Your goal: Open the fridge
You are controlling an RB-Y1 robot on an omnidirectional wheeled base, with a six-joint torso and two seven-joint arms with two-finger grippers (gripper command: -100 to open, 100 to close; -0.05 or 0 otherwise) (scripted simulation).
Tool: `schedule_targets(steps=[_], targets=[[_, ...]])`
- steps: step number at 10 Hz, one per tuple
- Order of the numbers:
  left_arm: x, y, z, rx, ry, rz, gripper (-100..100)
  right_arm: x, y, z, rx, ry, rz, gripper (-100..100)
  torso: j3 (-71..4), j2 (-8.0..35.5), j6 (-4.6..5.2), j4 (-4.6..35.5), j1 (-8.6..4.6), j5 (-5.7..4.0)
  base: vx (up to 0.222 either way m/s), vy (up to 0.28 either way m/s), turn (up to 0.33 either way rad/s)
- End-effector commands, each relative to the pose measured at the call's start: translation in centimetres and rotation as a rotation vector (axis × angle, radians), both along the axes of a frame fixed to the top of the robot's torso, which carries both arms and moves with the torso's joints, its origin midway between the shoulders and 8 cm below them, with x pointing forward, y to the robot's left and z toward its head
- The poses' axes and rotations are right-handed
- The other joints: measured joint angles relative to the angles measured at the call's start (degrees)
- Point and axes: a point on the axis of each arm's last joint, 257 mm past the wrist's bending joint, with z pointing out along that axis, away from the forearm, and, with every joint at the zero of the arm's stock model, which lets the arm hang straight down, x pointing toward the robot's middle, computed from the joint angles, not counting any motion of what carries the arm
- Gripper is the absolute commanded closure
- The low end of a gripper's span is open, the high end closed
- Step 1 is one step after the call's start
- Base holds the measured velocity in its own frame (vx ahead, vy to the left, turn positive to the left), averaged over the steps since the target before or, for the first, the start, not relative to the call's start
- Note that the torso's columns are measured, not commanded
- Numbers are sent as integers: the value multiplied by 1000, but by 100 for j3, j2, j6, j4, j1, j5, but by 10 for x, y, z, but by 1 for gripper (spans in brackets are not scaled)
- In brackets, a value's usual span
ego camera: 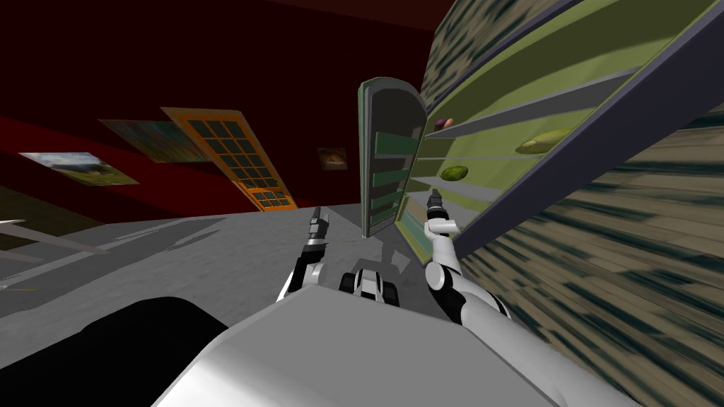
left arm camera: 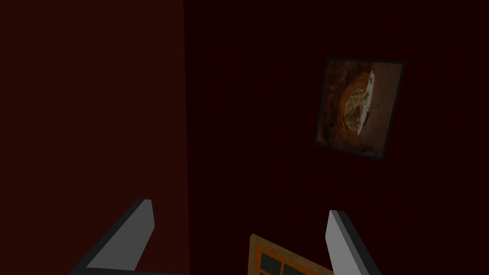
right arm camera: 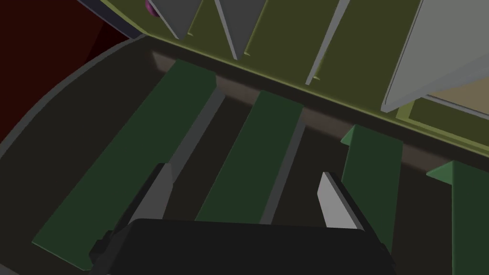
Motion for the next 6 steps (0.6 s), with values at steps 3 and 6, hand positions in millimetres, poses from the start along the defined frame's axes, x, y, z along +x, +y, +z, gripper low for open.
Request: schedule_targets(steps=[3,6], targets=[[0,0,0,0,0,0,0,32,18,33,90,14,-12,-100,1,2,0,1,3,1,-54,-61,72],[0,0,0,0,0,0,0,44,30,57,118,7,-9,-100,0,1,-1,0,2,0,-43,-55,45]])
